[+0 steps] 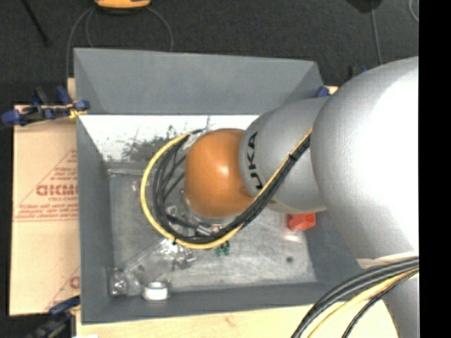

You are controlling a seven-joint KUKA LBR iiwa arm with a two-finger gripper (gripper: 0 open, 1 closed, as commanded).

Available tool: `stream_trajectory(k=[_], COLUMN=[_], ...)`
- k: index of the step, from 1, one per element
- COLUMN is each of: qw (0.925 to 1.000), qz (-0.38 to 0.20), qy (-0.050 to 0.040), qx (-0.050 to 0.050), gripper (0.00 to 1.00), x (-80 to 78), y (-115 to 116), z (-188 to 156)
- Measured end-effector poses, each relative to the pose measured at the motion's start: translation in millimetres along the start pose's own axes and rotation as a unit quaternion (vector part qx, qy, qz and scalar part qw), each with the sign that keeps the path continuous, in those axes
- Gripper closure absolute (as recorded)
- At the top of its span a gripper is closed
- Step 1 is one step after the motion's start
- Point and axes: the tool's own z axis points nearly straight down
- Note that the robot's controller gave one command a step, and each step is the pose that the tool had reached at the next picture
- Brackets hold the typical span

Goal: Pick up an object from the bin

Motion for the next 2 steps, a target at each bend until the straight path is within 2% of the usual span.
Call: stream_trajectory(k=[1, 2], qw=[1.0000, 0.9998], qz=[0.006, 0.019], qy=[-0.0028, -0.0040], qx=[0.000, 0.001], gripper=[1.00, 1.00], x=[-3.2, -15.9], y=[5, 8], z=[-73, -149])
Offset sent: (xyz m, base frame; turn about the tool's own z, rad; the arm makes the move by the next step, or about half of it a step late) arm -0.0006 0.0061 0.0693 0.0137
